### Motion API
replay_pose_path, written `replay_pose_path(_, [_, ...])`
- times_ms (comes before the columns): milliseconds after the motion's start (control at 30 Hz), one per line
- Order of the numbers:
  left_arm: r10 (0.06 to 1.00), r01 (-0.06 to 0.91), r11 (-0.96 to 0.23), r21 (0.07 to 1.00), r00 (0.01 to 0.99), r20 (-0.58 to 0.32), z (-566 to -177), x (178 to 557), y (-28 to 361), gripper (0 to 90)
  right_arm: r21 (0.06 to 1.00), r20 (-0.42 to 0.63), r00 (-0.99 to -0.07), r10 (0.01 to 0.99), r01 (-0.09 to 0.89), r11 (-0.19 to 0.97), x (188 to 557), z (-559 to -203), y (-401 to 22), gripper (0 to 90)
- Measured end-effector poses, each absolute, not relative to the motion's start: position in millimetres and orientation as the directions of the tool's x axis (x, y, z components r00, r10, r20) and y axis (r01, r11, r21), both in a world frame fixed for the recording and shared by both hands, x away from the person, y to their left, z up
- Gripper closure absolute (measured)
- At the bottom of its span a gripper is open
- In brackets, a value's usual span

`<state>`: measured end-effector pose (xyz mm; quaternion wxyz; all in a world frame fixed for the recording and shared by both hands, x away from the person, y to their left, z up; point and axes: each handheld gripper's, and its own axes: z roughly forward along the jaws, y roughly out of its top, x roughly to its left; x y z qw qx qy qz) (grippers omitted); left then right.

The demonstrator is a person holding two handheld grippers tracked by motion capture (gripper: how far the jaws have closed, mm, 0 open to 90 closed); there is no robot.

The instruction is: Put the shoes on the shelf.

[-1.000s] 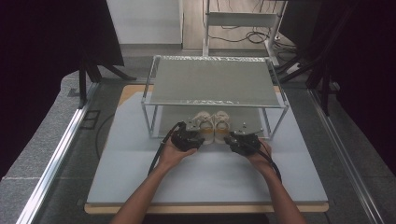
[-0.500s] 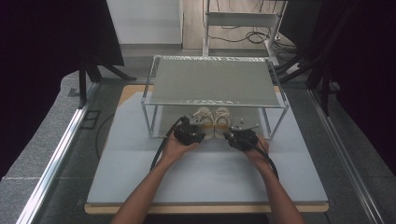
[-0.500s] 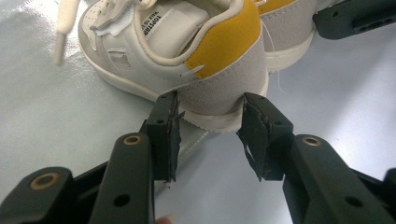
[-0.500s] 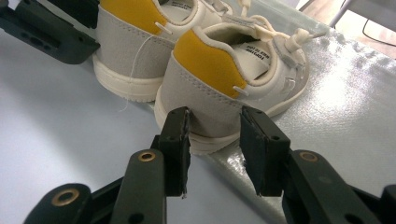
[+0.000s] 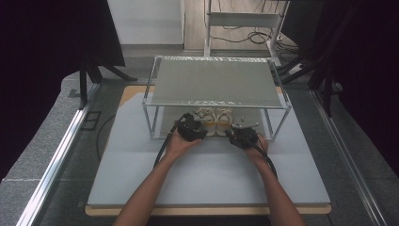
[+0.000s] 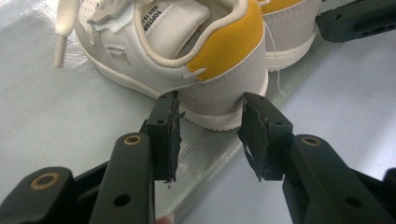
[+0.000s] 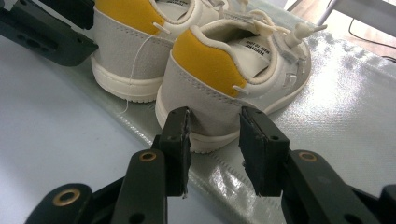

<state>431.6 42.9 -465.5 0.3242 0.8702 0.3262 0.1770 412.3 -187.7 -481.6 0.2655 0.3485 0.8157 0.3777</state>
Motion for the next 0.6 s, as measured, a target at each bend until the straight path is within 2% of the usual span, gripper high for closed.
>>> replay_pose_path(33, [0.698, 0.475, -0.554, 0.684, 0.712, 0.072, -466.8, 431.1, 41.9, 57.6, 0.804, -0.168, -0.613, 0.772, 0.369, 0.467, 413.0, -482.1, -187.5, 62.8])
replay_pose_path(67, [0.758, 0.543, -0.481, 0.688, 0.652, 0.016, -468.5, 425.8, 38.2, 57.5, 0.805, -0.165, -0.611, 0.774, 0.370, 0.464, 413.9, -482.7, -187.3, 62.8])
replay_pose_path(600, [0.767, 0.541, -0.478, 0.692, 0.641, 0.029, -469.7, 427.3, 39.5, 56.7, 0.795, -0.181, -0.615, 0.768, 0.368, 0.482, 416.7, -482.3, -185.7, 62.6])
